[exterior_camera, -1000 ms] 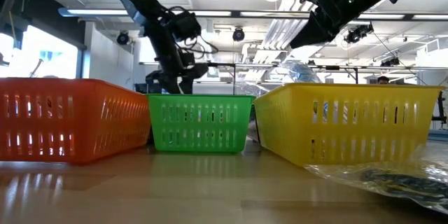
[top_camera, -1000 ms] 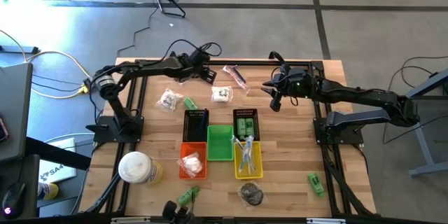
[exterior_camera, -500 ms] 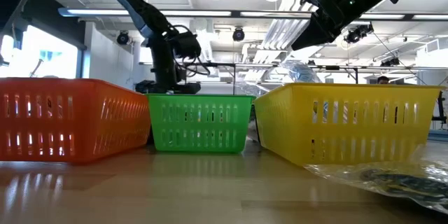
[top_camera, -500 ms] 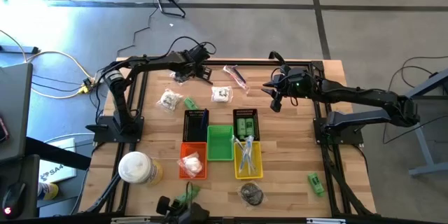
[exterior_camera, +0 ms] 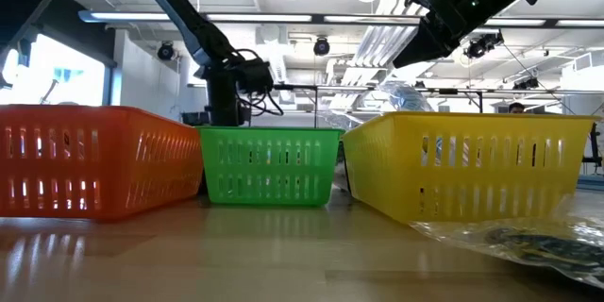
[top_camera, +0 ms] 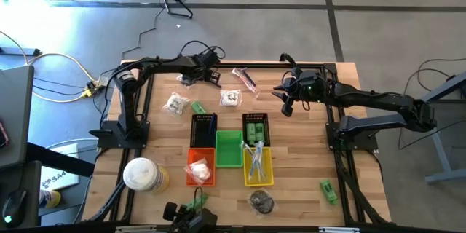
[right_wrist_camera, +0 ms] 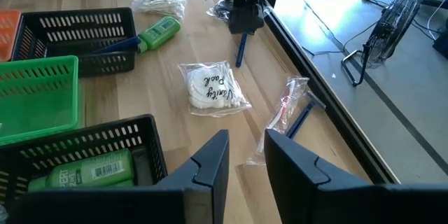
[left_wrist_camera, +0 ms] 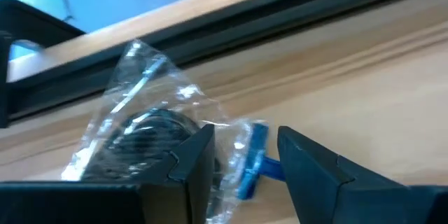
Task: Pick & Place Travel size toiletries
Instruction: Put the top black hairbrush into the green bin
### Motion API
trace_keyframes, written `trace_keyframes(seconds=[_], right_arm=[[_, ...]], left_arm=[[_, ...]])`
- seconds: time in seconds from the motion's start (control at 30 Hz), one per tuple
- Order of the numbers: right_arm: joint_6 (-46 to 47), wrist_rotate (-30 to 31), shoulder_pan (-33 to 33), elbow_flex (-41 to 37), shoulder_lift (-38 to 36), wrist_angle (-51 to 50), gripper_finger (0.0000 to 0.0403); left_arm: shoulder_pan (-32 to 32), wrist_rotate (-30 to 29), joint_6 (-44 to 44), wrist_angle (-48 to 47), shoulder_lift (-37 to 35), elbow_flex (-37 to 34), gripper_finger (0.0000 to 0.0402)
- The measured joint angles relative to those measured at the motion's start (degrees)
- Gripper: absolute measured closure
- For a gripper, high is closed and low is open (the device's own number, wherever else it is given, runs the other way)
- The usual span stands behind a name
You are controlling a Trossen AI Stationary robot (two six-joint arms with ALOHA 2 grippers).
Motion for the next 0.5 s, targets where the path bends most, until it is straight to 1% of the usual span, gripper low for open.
trace_keyframes(seconds=[0.1, 0.5], right_arm=[[0.01, 0.0, 0.0, 0.0, 0.0, -0.02, 0.0319], [0.02, -0.02, 0.02, 0.0, 0.0, -0.22, 0.0319]], left_arm=[[0.0, -2.14, 0.03, -0.08, 0.0, 0.0, 0.025], [0.09, -2.48, 0.32, 0.5, 0.0, -0.01, 0.025]])
